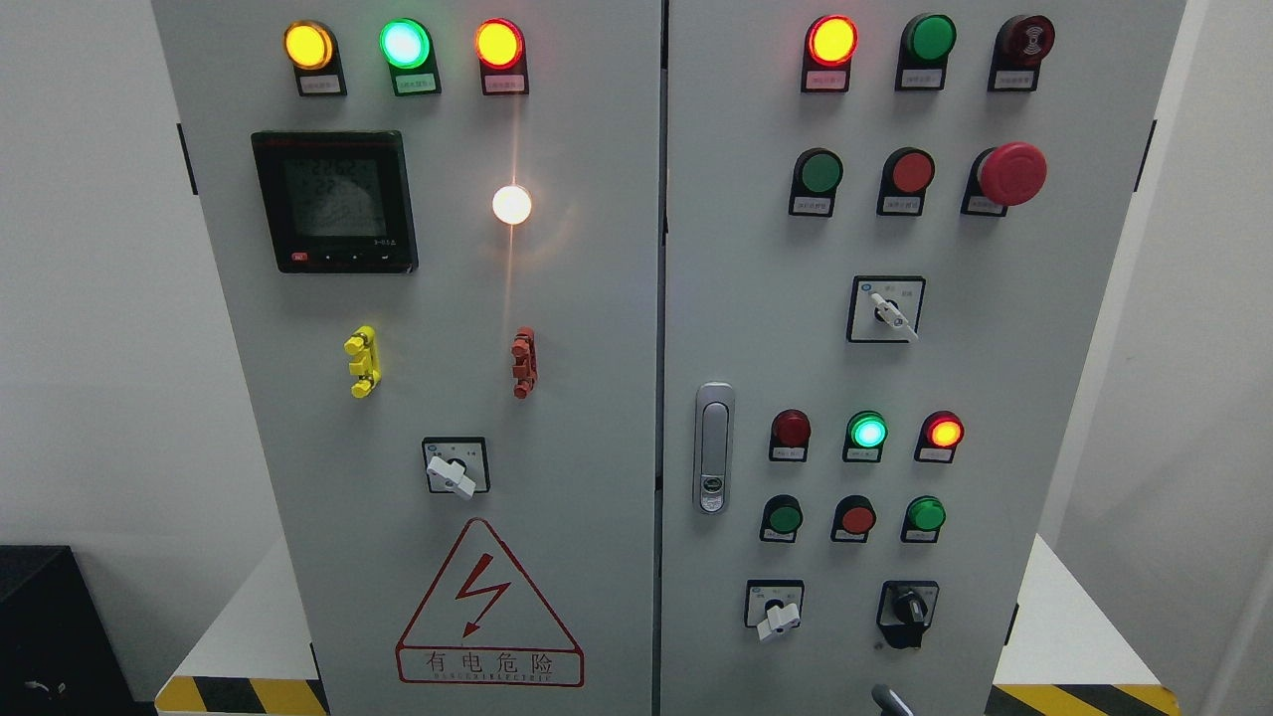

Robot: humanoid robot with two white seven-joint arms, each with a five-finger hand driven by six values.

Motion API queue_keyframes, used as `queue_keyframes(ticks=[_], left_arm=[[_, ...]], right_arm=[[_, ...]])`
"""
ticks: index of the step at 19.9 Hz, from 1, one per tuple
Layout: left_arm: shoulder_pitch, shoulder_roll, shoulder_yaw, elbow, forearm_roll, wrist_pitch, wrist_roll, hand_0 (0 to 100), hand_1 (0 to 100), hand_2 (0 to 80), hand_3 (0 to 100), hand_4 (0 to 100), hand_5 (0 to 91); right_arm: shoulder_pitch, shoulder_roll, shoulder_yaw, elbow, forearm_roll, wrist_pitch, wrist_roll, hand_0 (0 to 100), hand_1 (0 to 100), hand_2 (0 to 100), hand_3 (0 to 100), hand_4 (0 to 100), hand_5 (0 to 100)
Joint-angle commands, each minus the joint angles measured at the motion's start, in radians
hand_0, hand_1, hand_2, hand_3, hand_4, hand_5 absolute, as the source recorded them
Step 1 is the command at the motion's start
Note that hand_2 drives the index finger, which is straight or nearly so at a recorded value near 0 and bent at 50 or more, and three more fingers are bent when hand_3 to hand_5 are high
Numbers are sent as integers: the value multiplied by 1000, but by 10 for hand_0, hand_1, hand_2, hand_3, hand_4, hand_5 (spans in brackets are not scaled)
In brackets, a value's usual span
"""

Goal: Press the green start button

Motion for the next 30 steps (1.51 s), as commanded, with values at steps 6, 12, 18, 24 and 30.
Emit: queue_keyframes(ticks=[6,12,18,24,30], left_arm=[[-23,0,0,-28,0,0,-1,120,556,0,0,0,0],[-23,0,0,-28,0,0,-1,120,556,0,0,0,0],[-23,0,0,-28,0,0,-1,120,556,0,0,0,0],[-23,0,0,-28,0,0,-1,120,556,0,0,0,0],[-23,0,0,-28,0,0,-1,120,556,0,0,0,0]], right_arm=[[-10,1,9,22,8,0,1,0,101,0,34,0,0],[-25,3,15,21,11,-3,-1,0,101,0,35,0,0],[-47,4,9,22,180,-48,-16,69,329,0,379,364,277],[-65,6,-1,22,437,-111,-67,47,274,0,640,642,681],[-114,7,-43,40,756,-111,-157,166,348,0,731,757,940]])
